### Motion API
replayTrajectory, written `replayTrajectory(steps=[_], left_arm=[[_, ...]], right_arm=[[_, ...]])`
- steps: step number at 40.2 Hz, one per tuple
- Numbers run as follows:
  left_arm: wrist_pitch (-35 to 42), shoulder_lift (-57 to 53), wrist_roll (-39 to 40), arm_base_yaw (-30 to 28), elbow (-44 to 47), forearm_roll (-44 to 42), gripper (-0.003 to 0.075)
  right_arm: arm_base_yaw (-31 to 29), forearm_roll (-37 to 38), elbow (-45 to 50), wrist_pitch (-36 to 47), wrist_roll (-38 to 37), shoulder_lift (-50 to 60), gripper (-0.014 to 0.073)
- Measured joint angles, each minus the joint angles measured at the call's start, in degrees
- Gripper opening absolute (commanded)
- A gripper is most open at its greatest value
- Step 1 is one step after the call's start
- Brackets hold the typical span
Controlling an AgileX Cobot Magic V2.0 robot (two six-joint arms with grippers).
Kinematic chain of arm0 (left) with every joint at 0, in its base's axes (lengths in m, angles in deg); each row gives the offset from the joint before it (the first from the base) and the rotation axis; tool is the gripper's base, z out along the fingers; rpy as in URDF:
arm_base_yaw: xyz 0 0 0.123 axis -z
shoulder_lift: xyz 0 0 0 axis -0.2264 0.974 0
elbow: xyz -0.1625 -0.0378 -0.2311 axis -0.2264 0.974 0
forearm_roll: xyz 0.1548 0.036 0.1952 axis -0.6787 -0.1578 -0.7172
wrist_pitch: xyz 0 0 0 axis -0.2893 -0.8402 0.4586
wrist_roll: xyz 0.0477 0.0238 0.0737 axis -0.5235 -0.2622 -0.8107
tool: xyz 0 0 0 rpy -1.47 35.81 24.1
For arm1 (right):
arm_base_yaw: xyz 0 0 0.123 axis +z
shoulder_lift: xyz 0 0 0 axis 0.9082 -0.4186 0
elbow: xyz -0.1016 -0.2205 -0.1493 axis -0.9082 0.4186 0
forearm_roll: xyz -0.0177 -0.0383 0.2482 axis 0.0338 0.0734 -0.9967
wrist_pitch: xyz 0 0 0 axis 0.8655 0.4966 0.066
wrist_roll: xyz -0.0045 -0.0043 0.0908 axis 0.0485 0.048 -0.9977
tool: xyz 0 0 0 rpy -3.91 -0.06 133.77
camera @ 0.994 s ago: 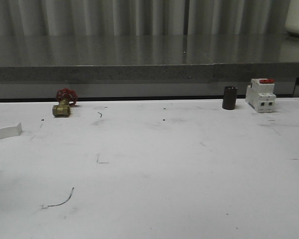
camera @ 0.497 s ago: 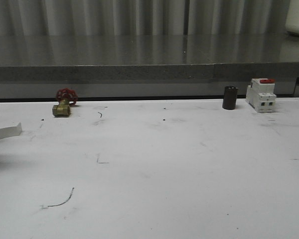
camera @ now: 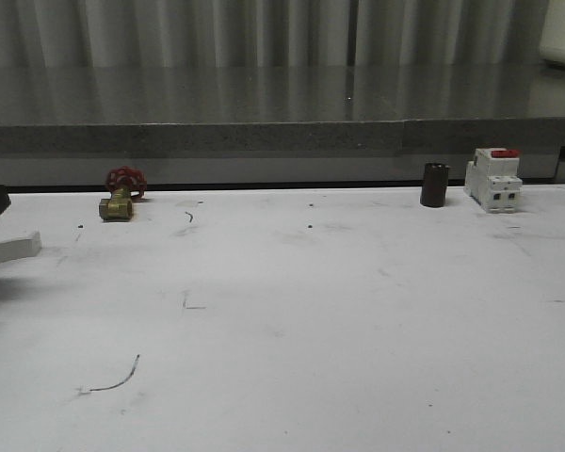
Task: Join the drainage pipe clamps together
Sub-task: 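Lower the left gripper over the white semicircular clamp half and grasp its tab, then lift the clamp half with the left gripper and carry it toward table center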
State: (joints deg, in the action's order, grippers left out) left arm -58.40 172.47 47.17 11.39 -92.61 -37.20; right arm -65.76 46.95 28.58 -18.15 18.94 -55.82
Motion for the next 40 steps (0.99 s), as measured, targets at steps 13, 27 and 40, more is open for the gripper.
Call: replayTrajectory(steps=[13,27,40], left_arm=[[0.47,0.54,0.0,0.0,-0.12,0.0,0.0392],[0.68,1.51,0.0,0.0,-0.34,0.0,0.0266],[0.16,1.51,0.0,0.0,-0.68,0.0,-0.002]], right_arm=[[0.0,0.0,0.0,0.0,0.0,0.0,0.0592],[0.0,0.0,0.0,0.0,0.0,0.0,0.0592],[0.0,0.0,0.0,0.0,0.0,0.0,0.0592]])
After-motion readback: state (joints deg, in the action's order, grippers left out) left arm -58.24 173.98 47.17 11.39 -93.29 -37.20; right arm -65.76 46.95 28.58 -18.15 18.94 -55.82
